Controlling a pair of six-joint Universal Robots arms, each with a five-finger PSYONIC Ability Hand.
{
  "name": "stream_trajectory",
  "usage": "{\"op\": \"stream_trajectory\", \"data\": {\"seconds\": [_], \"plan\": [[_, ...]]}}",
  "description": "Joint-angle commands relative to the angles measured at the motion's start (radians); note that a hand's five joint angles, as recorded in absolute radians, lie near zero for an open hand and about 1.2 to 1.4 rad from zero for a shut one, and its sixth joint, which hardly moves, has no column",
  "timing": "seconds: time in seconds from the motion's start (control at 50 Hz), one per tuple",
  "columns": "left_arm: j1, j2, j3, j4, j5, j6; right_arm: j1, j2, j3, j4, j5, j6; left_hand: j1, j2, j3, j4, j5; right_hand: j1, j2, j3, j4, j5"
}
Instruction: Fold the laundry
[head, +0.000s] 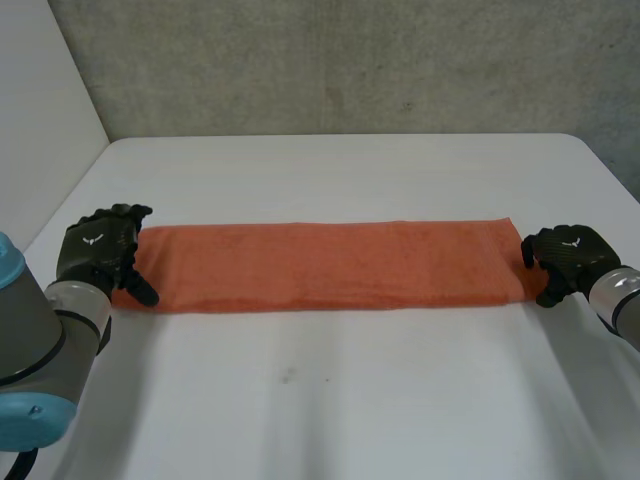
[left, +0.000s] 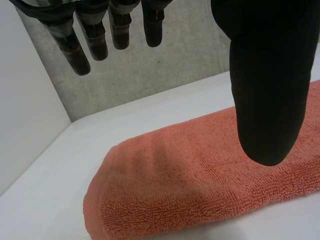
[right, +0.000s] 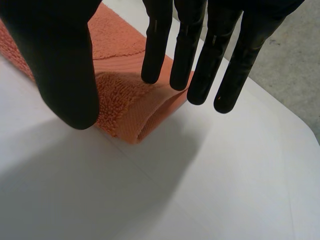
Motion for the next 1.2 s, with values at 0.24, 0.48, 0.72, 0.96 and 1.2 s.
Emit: {"op": "stream_trajectory", "data": {"seconds": [0.24, 0.48, 0.72, 0.96, 1.2], "plan": [[-0.002, 0.003, -0.014, 0.001, 0.002, 0.0, -0.015, 0.078, -0.074, 0.012, 0.015, -0.006, -0.006, 0.009, 0.006, 0.007, -0.033, 0.815, 0.713, 0.718, 0.72, 0.745], [-0.005, 0.006, -0.022, -0.001, 0.002, 0.0, -0.128, 0.031, -0.101, 0.013, 0.185, -0.033, -0.006, 0.009, 0.006, 0.007, -0.033, 0.815, 0.713, 0.718, 0.72, 0.745], [-0.016, 0.009, -0.023, -0.002, 0.001, 0.0, -0.257, -0.018, -0.147, 0.013, 0.252, -0.19, -0.006, 0.009, 0.006, 0.007, -0.033, 0.815, 0.713, 0.718, 0.72, 0.745], [-0.016, 0.011, -0.025, -0.001, -0.001, 0.0, 0.267, -0.121, -0.235, -0.018, 0.14, 0.06, -0.006, 0.009, 0.006, 0.007, -0.033, 0.815, 0.713, 0.718, 0.72, 0.745], [-0.024, 0.009, -0.026, 0.001, -0.002, 0.0, 0.722, 0.129, -0.359, -0.11, 0.069, 0.104, -0.006, 0.009, 0.006, 0.007, -0.033, 0.815, 0.713, 0.718, 0.72, 0.745]]}}
